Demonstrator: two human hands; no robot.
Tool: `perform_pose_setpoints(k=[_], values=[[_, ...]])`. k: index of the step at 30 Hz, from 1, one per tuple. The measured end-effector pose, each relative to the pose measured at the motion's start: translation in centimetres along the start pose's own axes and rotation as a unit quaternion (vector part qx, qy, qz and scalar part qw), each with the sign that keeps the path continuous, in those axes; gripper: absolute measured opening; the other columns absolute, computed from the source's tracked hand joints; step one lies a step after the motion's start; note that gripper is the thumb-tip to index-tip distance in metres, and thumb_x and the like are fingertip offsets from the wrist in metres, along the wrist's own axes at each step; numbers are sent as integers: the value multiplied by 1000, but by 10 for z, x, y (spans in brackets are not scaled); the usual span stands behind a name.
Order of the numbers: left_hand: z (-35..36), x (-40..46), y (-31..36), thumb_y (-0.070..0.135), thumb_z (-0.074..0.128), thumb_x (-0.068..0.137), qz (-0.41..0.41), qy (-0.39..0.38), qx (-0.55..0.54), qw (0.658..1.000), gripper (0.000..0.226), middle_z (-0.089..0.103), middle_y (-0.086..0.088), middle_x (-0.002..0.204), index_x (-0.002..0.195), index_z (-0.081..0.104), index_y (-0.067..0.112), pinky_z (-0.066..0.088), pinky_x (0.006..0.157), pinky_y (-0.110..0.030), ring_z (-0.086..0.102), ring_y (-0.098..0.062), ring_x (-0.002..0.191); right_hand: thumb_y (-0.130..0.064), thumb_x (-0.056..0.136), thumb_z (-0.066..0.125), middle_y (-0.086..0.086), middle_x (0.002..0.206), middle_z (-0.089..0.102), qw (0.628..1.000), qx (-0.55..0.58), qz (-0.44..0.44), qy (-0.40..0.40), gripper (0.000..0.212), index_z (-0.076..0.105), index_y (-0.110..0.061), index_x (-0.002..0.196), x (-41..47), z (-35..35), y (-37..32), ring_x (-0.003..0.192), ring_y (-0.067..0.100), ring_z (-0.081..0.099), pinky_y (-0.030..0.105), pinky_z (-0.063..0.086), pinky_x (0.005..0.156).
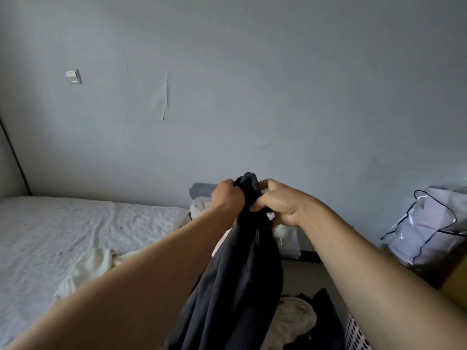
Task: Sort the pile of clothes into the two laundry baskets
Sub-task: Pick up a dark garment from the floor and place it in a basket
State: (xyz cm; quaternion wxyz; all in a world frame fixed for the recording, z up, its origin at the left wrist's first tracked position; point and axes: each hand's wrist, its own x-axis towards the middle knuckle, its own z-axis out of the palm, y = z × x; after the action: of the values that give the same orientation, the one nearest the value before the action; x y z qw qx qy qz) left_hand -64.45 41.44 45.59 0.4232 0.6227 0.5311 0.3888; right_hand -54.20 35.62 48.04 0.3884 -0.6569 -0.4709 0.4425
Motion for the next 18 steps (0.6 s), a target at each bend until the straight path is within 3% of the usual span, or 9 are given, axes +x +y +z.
perform_pose_setpoints(k=[2,5,8,10,12,15,18], values=[[17,-6,6,10,45,92,-8,-22,-32,999,24,66,-22,108,105,62,1,53,90,-41,63,-35,103,8,74,65,11,110,57,996,-78,-6,44,60,34,-12,123,-4,-2,7,101,26,59,45,53,81],[42,-17,12,13,46,92,-12,-49,-48,998,24,65,-23,110,108,58,1,53,90,-45,63,-36,103,-1,70,73,11,108,55,967,-224,-9,120,69,28,-8,122,-12,-10,18,107,28,56,42,50,92],[60,-26,16,11,44,90,-25,-78,-76,994,25,62,-24,112,110,55,0,54,89,-49,62,-38,103,-2,77,67,4,92,48,958,-242,-30,152,53,31,-9,117,-21,-22,31,87,19,54,24,47,68],[72,-31,16,9,44,90,-20,-108,-70,992,20,62,-24,112,105,55,2,54,89,-49,62,-38,104,-2,81,63,4,93,46,957,-231,-42,171,47,36,-8,119,-28,-31,40,81,16,47,20,37,55],[87,-41,16,6,46,89,-8,-137,-56,989,12,64,-25,109,94,56,6,55,87,-50,63,-38,103,-9,84,61,10,103,50,943,-266,-14,201,44,39,-4,121,-35,-41,51,87,20,45,25,36,63],[110,-55,9,6,50,87,19,-167,-5,986,20,65,-26,109,105,57,1,55,86,-47,63,-39,103,-12,84,59,17,116,59,930,-270,12,250,29,50,-6,111,-45,-58,73,99,30,55,27,34,72],[137,-70,-5,9,57,85,35,-201,25,979,31,64,-22,113,115,57,0,52,90,-44,61,-37,107,-8,83,58,17,101,59,930,-238,40,278,9,50,-12,85,-59,-77,104,97,30,58,26,35,69]])
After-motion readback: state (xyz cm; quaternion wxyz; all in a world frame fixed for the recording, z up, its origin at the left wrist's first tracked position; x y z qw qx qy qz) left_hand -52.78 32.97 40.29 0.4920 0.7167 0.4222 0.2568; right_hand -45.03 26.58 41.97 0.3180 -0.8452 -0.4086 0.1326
